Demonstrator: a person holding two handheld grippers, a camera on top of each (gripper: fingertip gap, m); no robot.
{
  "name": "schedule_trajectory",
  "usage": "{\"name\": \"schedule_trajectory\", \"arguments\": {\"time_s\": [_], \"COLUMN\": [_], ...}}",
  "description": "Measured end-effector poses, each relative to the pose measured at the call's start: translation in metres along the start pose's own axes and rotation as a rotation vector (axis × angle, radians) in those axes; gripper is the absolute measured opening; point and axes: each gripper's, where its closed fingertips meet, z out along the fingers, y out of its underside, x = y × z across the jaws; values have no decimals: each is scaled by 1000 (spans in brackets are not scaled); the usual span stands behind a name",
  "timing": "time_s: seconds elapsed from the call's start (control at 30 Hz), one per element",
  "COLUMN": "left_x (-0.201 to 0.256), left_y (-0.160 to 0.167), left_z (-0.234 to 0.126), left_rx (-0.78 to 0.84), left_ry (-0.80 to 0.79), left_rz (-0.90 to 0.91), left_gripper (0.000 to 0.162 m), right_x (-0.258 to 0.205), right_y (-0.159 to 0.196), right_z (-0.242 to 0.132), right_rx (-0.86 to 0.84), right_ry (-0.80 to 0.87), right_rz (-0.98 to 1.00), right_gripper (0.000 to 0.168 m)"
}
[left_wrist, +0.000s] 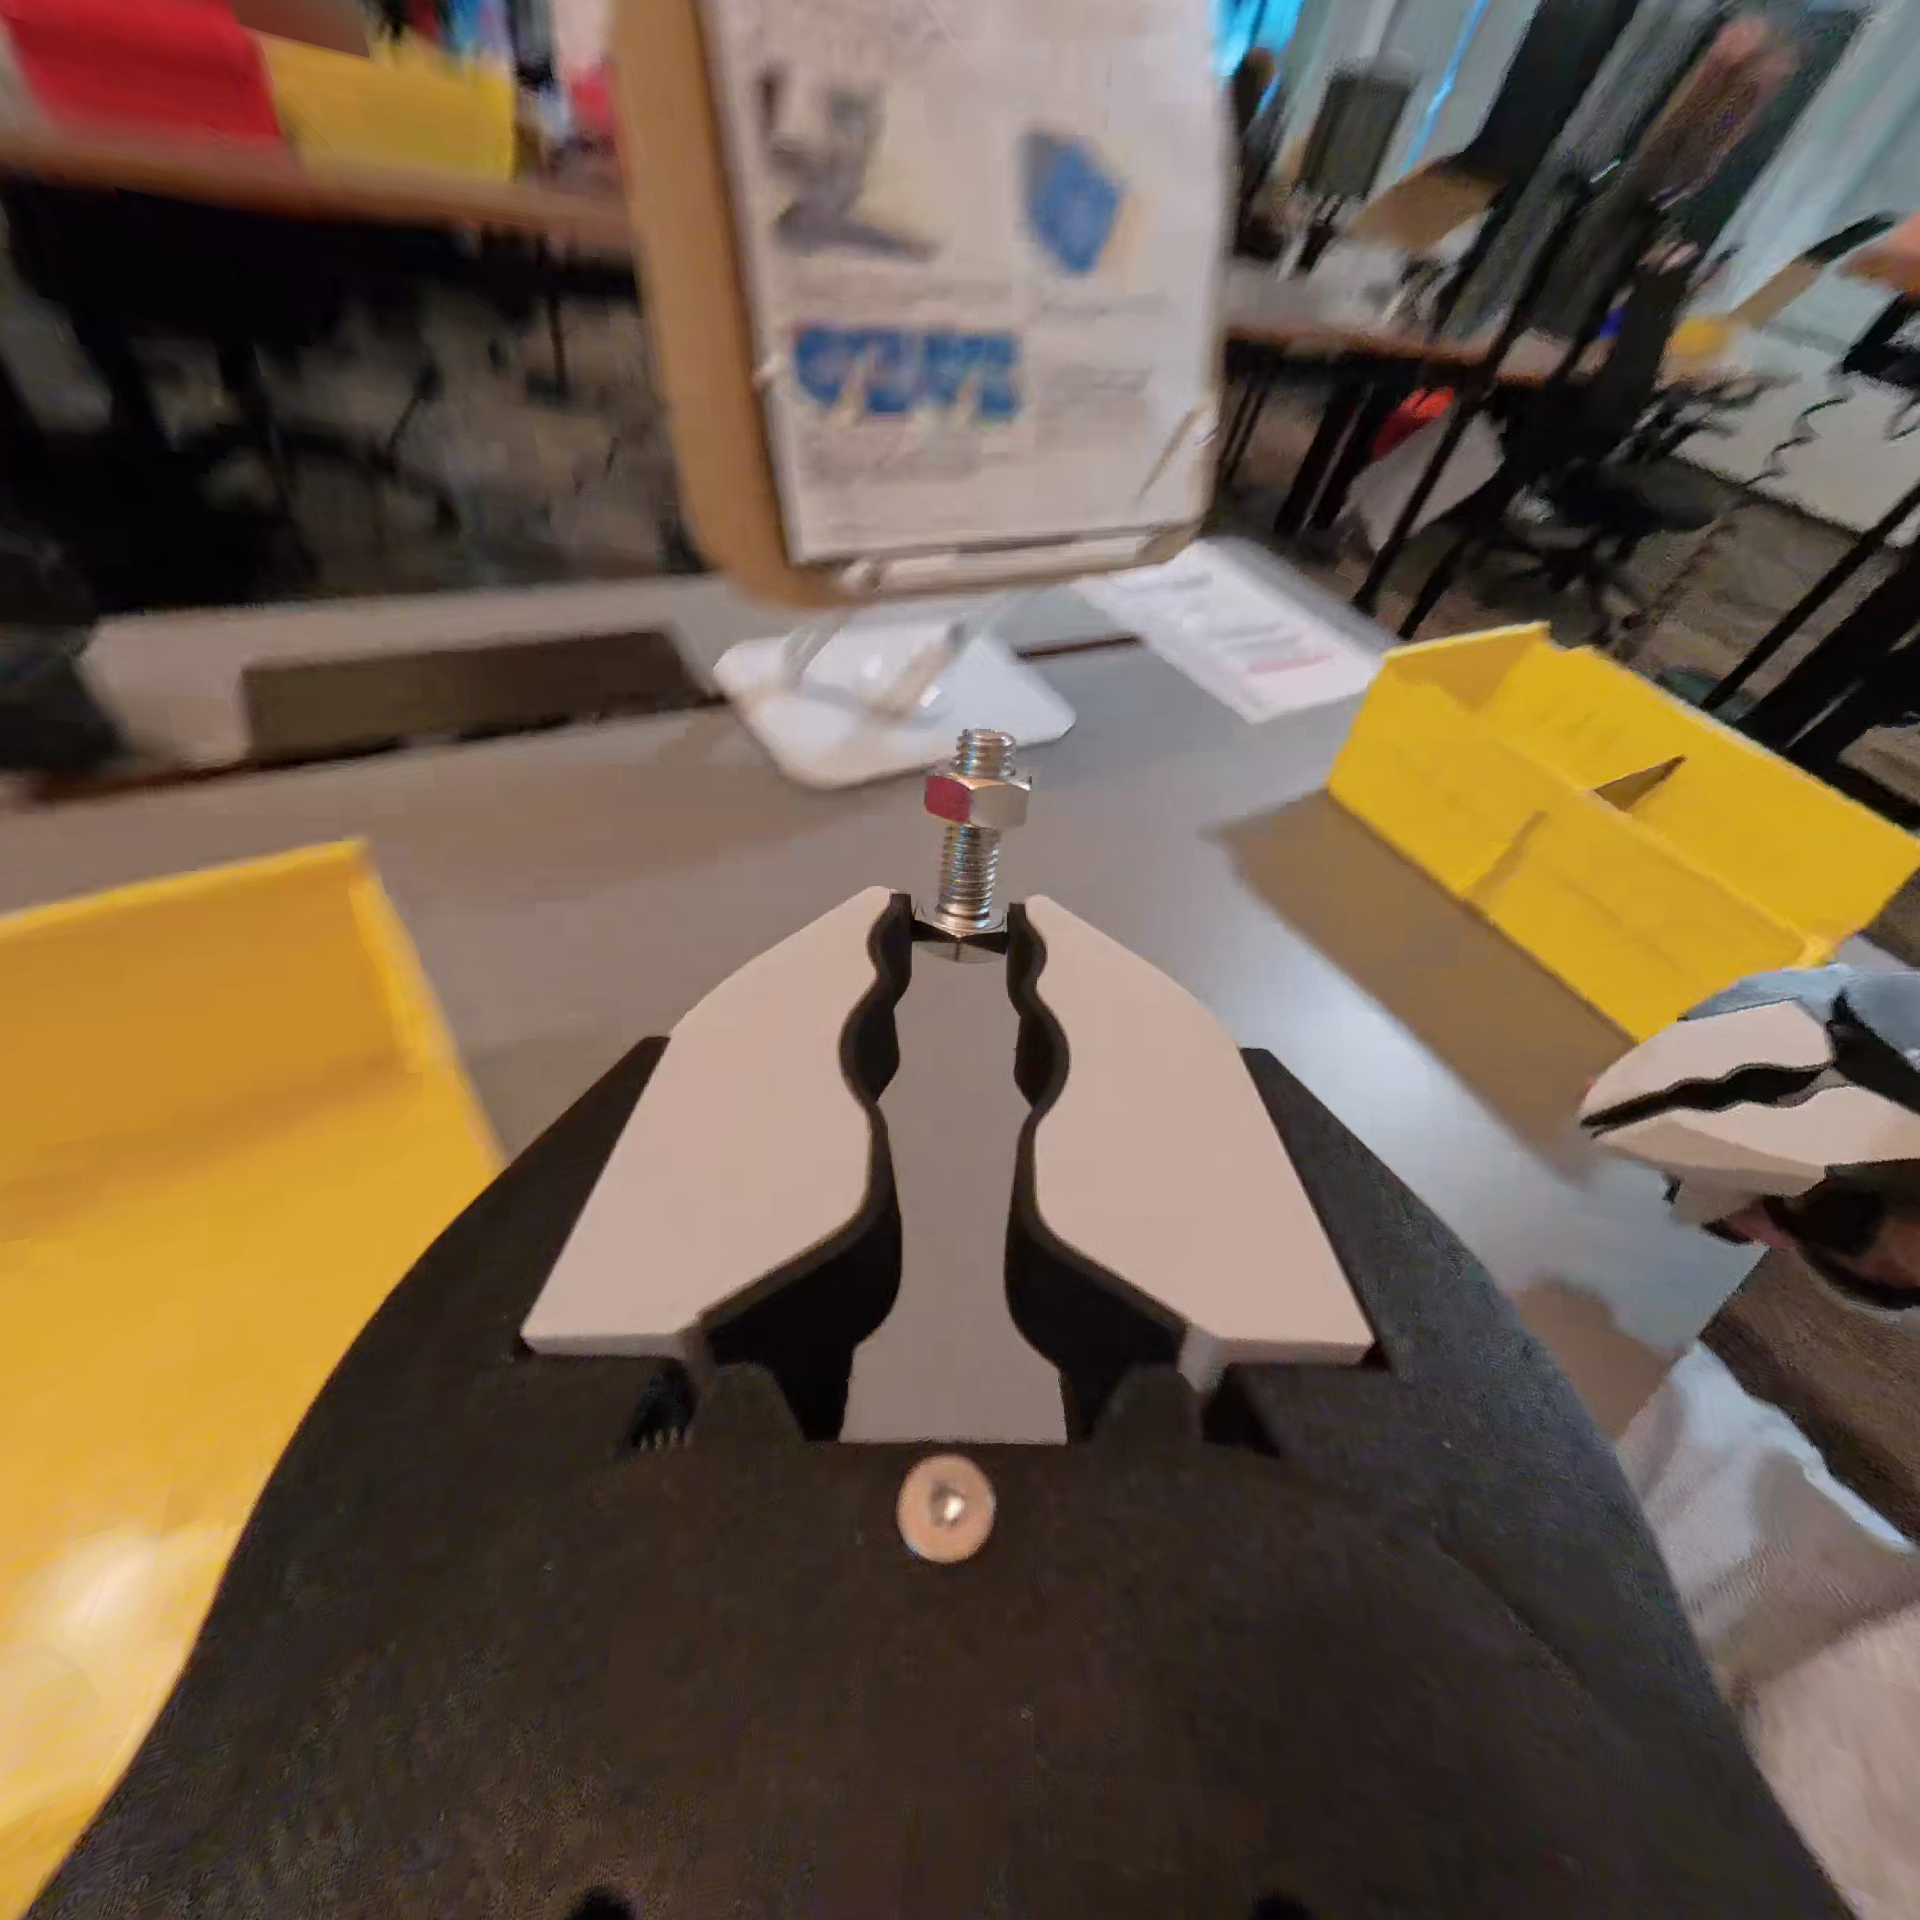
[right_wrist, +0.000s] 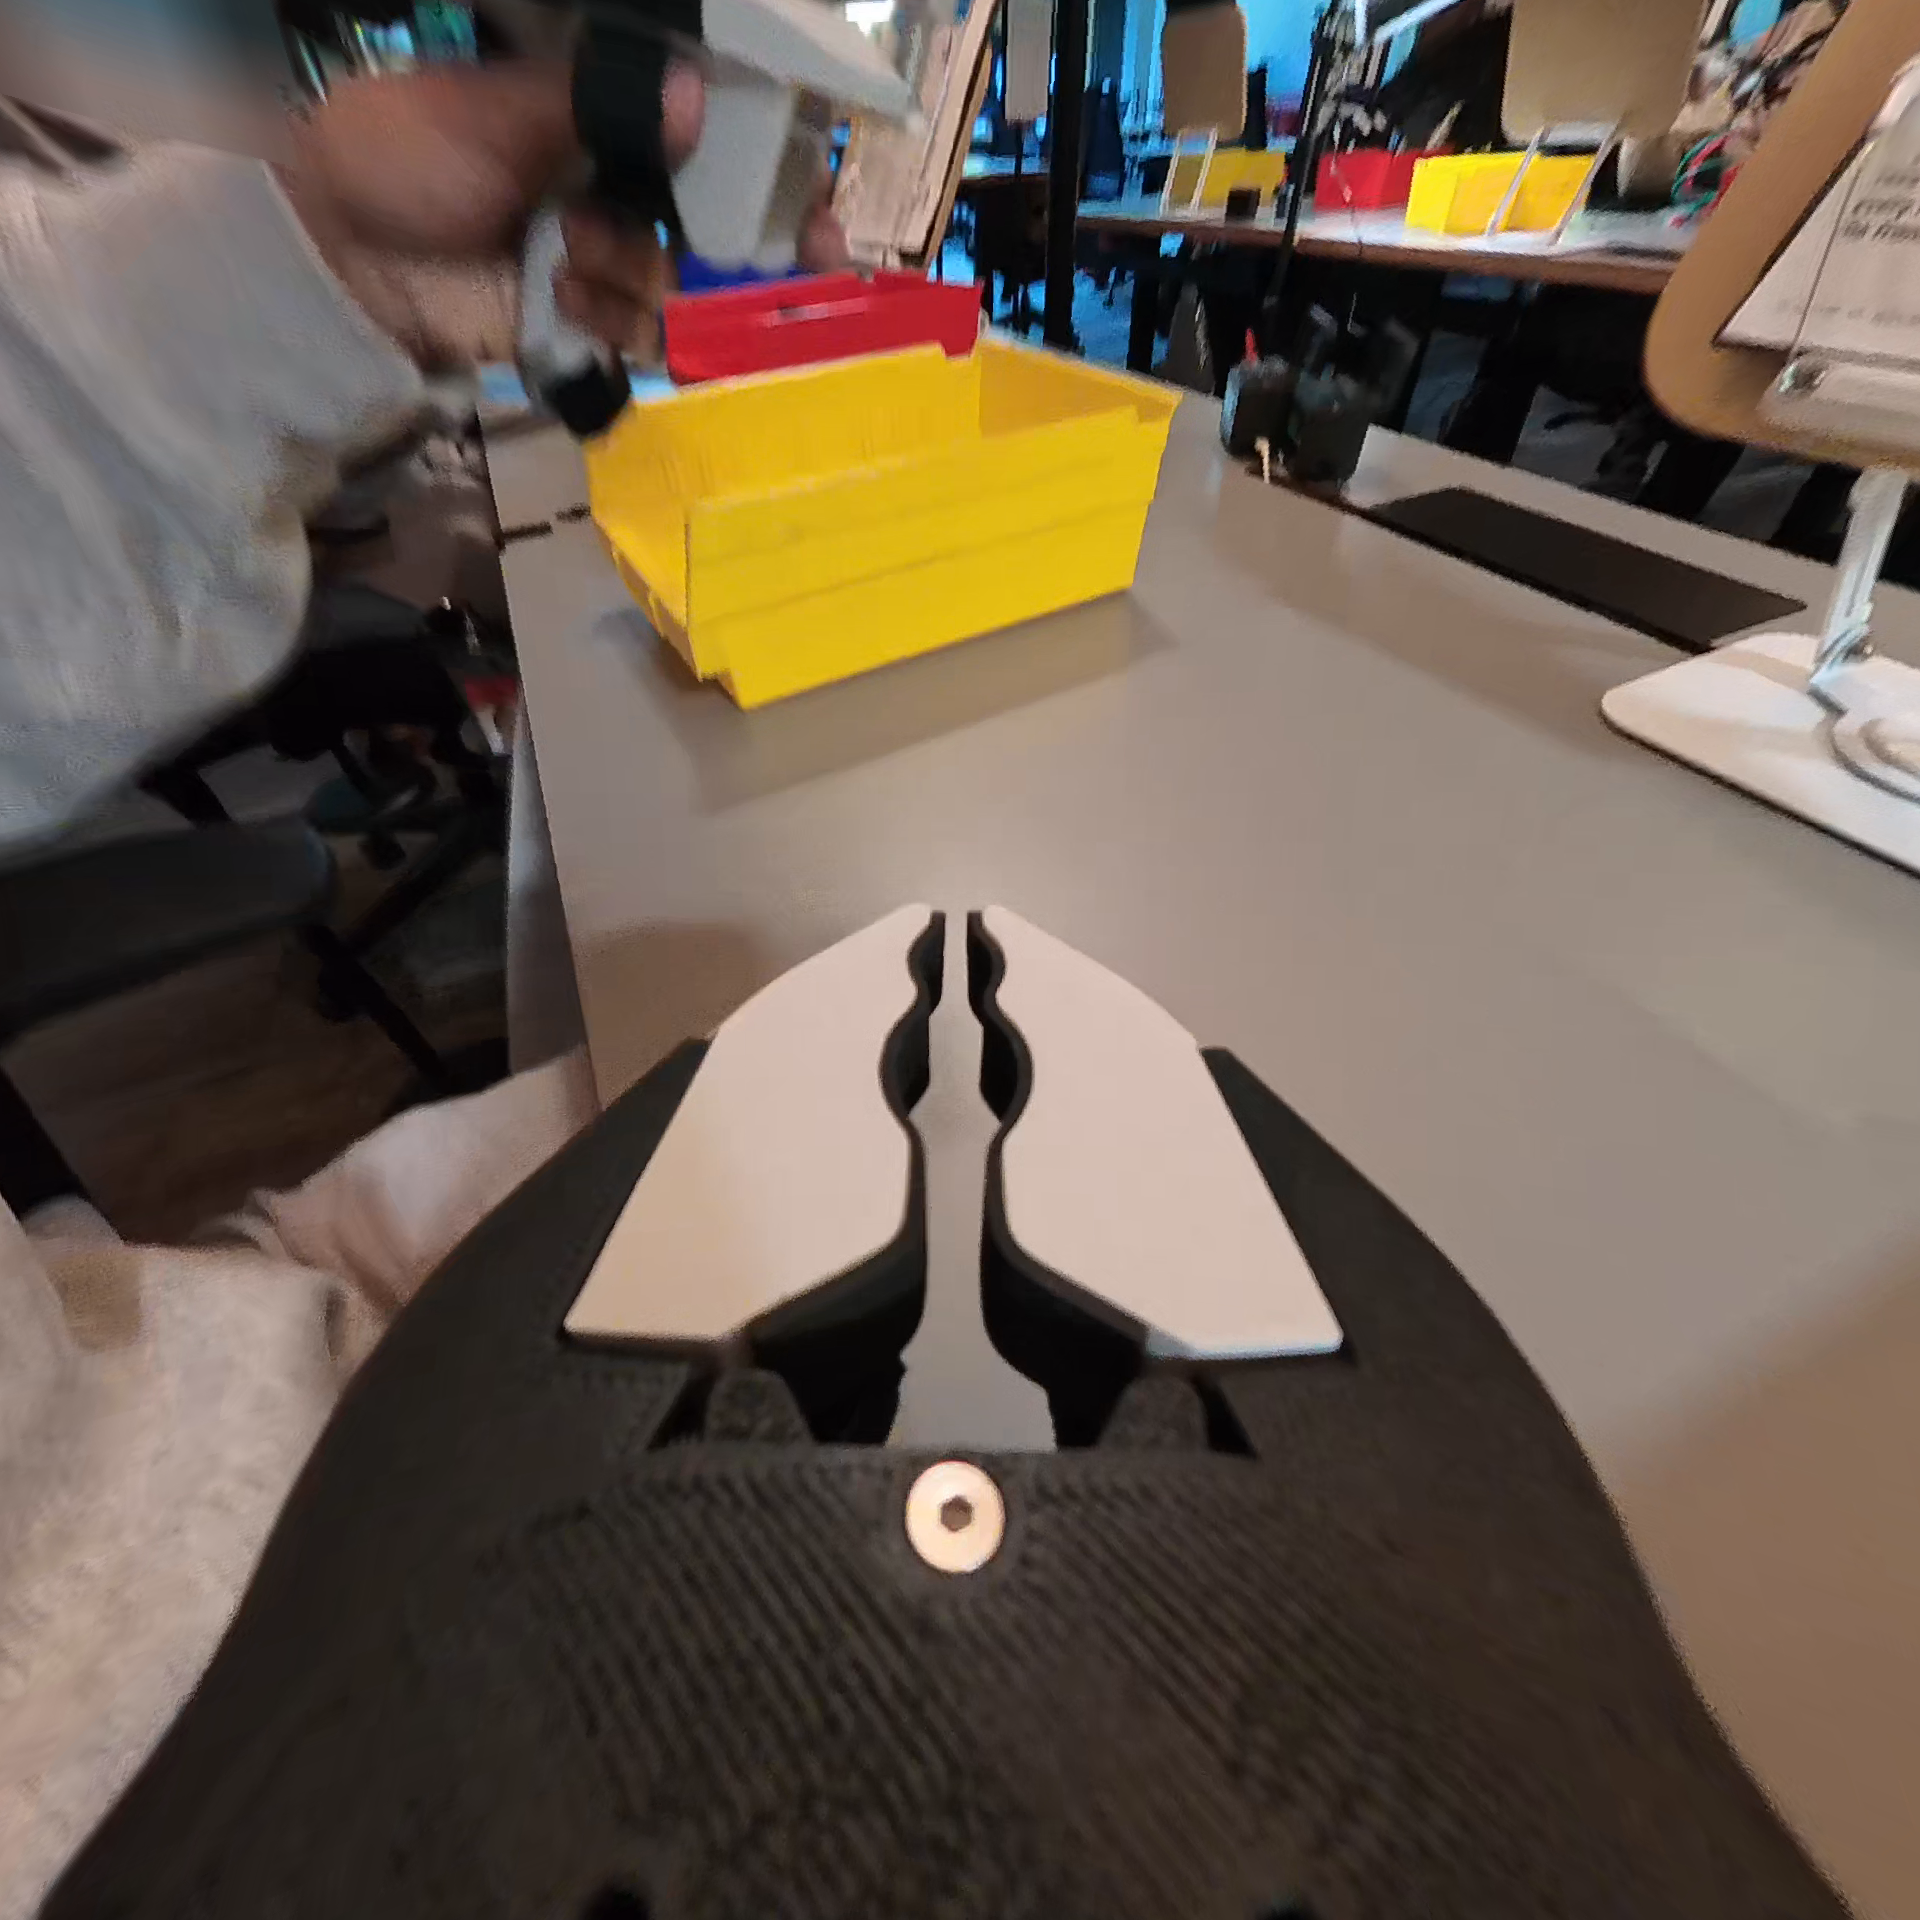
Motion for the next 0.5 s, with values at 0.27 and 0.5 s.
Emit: {"name": "schedule_trajectory", "arguments": {"time_s": [0.27, 0.5], "left_x": [160, 226], "left_y": [56, 110], "left_z": [84, 103], "left_rx": [239, 207], "left_ry": [233, 402], "left_rz": [-110, -64], "left_gripper": [19, 18], "right_x": [24, 34], "right_y": [-47, -15], "right_z": [-27, -46], "right_rx": [295, 240], "right_ry": [66, 124], "right_rz": [187, 61], "right_gripper": [11, 20]}}
